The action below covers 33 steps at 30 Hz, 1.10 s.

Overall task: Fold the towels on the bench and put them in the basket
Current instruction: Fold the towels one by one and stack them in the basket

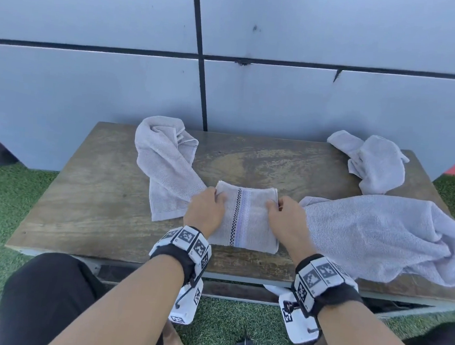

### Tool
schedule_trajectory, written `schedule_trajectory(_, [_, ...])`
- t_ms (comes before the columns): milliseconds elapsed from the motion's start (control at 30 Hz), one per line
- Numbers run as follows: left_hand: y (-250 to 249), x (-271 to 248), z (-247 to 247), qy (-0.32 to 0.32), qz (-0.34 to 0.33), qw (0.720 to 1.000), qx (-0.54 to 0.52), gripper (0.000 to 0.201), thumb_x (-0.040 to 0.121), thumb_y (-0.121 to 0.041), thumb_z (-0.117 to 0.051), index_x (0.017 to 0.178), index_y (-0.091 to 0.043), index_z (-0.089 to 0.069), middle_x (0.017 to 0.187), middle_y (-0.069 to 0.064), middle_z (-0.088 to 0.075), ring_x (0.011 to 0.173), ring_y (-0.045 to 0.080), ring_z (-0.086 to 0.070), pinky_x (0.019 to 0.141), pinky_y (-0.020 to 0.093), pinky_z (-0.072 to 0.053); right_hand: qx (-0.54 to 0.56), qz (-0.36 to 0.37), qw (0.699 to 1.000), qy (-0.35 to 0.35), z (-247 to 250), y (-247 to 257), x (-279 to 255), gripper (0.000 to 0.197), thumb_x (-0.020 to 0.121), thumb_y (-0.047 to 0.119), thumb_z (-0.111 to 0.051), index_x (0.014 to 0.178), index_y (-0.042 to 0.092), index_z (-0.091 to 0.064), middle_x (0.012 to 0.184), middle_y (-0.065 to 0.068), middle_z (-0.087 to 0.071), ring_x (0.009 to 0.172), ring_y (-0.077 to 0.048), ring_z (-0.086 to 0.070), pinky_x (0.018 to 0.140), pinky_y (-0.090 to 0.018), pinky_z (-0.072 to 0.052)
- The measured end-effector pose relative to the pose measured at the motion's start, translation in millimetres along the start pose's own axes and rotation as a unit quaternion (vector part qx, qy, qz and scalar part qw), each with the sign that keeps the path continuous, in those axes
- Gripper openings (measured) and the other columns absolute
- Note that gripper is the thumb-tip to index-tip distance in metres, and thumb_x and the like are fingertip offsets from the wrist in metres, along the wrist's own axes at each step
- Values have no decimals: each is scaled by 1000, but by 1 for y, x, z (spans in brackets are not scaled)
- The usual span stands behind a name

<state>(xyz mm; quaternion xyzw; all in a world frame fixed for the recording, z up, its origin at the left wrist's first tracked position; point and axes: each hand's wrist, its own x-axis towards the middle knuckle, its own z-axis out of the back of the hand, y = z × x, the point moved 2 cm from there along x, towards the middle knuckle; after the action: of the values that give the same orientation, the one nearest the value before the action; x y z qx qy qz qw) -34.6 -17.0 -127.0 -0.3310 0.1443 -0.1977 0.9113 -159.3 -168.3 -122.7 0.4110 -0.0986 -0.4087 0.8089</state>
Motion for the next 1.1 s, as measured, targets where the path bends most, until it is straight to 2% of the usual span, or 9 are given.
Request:
schedule_trajectory(167, [1, 5, -5, -28, -10, 999, 32, 38, 104, -45, -34, 81, -18, -47, 81, 4, -59, 77, 26, -58, 73, 42, -51, -3, -3, 1000, -2, -6, -4, 9, 28, 102, 38, -47, 86, 15, -49, 83, -4, -59, 68, -17, -53, 54, -30, -36])
schedule_trajectory(467, [-6, 10, -6, -41, 7, 994, 96, 49, 106, -46, -26, 99, -9, -56, 91, 9, -62, 83, 28, -59, 69, 38, -45, -68, -5, 998, -7, -7, -2, 16, 38, 102, 43, -43, 97, 7, -54, 83, -6, -59, 69, -17, -55, 51, -30, -35])
schedule_trajectory(633, [-10, 13, -1, -19, 41, 997, 58, 48, 106, -47, -27, 105, -7, -54, 95, 8, -60, 83, 27, -55, 72, 39, -43, -67, -1, 998, -1, -5, 4, 17, 36, 104, 43, -42, 98, 8, -51, 81, -2, -55, 69, -17, -53, 52, -29, -35])
schedule_trajectory(733, [-9, 5, 4, -50, 43, 998, -17, 40, 105, -46, -33, 103, -9, -48, 89, 7, -60, 80, 28, -59, 69, 40, -45, -9, -12, 1000, -16, 1, 10, 9, 35, 104, 44, -41, 105, 10, -45, 87, -3, -56, 69, -17, -55, 53, -32, -40])
schedule_trajectory(800, [-10, -5, 8, -118, -18, 993, -13, 29, 104, -40, -38, 98, -13, -46, 89, 4, -58, 82, 25, -55, 70, 38, -45, -17, 51, 995, -87, 5, 14, -1, 30, 103, 41, -44, 112, 12, -42, 100, -3, -54, 82, -18, -54, 62, -33, -42])
schedule_trajectory(867, [-14, -19, 7, -177, -158, 970, 62, 17, 101, -30, -43, 100, -15, -48, 100, 2, -54, 92, 20, -49, 79, 34, -44, -91, 200, 962, -161, 5, 17, -11, 24, 100, 29, -48, 117, 12, -45, 114, -5, -51, 100, -22, -50, 80, -35, -45])
schedule_trajectory(933, [-15, -32, -3, -147, -271, 945, 113, 17, 100, -26, -44, 110, -14, -53, 116, 2, -53, 107, 21, -50, 90, 33, -42, -158, 319, 925, -131, -5, 15, -18, 29, 97, 21, -44, 123, 10, -51, 126, -7, -53, 116, -25, -50, 96, -39, -44])
schedule_trajectory(1000, [-9, -38, -19, -52, -282, 944, 164, 36, 105, -34, -34, 133, -17, -50, 143, 1, -46, 136, 21, -41, 109, 38, -34, -232, 344, 909, -40, -17, 7, -22, 47, 99, 28, -30, 139, 10, -49, 146, -5, -48, 137, -22, -42, 112, -40, -35])
schedule_trajectory(1100, [7, -36, -33, 21, -218, 950, 220, 60, 107, -48, -16, 160, -21, -10, 167, -8, -4, 154, 10, 3, 125, 44, -6, -291, 265, 918, 52, -30, -7, -22, 59, 104, 38, -15, 160, 18, -17, 167, 6, -11, 154, -8, -3, 125, -43, -6])
